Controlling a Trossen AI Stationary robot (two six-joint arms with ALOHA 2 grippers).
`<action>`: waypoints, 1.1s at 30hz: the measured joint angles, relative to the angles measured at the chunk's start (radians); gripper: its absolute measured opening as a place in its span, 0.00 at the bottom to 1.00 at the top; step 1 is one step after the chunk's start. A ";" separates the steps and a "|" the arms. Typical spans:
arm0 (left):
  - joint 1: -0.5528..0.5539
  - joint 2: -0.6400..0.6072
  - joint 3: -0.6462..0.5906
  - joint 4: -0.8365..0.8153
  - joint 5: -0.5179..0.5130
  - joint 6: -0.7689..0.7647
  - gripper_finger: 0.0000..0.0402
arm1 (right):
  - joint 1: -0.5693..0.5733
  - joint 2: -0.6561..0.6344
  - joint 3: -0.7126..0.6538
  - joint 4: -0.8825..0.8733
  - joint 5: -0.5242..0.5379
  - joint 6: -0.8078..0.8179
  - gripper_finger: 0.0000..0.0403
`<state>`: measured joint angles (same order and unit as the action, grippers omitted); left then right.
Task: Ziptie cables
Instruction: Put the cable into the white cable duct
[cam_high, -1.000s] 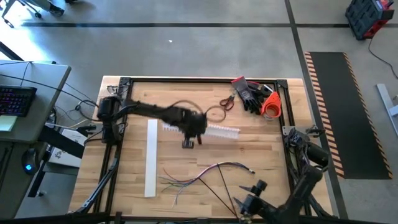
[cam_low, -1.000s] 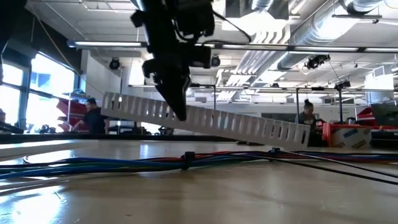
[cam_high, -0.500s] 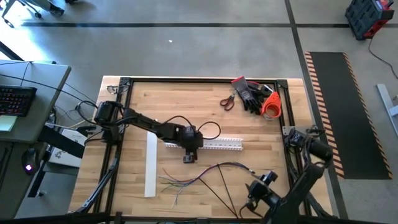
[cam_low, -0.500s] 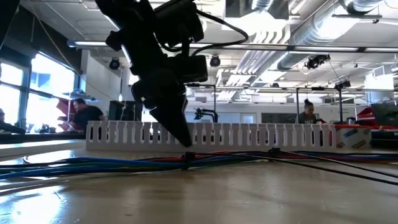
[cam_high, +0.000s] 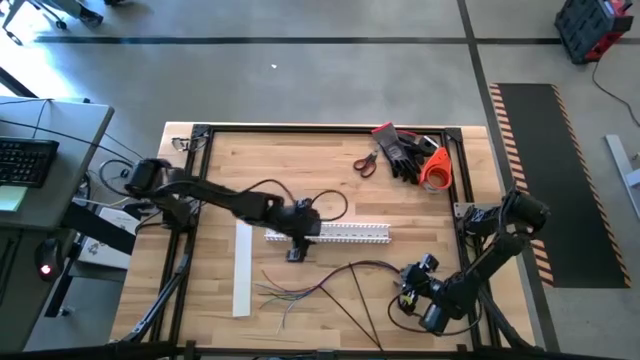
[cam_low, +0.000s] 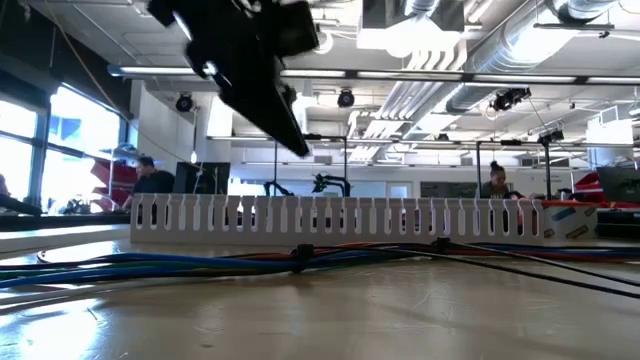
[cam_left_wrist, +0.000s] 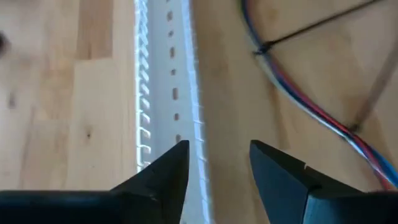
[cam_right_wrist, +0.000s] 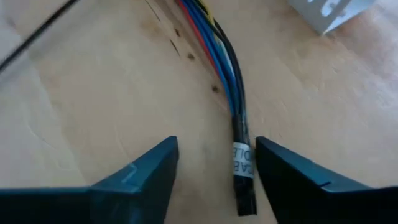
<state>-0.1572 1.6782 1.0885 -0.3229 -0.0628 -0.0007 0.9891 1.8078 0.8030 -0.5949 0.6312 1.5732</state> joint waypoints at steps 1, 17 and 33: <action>-0.023 -0.023 0.000 -0.020 -0.021 0.013 0.38 | 0.001 -0.001 -0.016 0.031 0.008 0.000 0.47; -0.484 -0.069 -0.262 0.256 -0.324 -0.473 0.36 | 0.033 0.017 0.114 -0.211 0.041 -0.038 0.02; -0.454 0.194 -0.335 0.669 -0.212 -0.643 0.55 | 0.034 0.015 0.130 -0.258 0.076 -0.038 0.01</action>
<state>-0.6110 1.8717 0.7536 0.3460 -0.2749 -0.6433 1.0229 1.8225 0.9333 -0.8532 0.7072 1.5356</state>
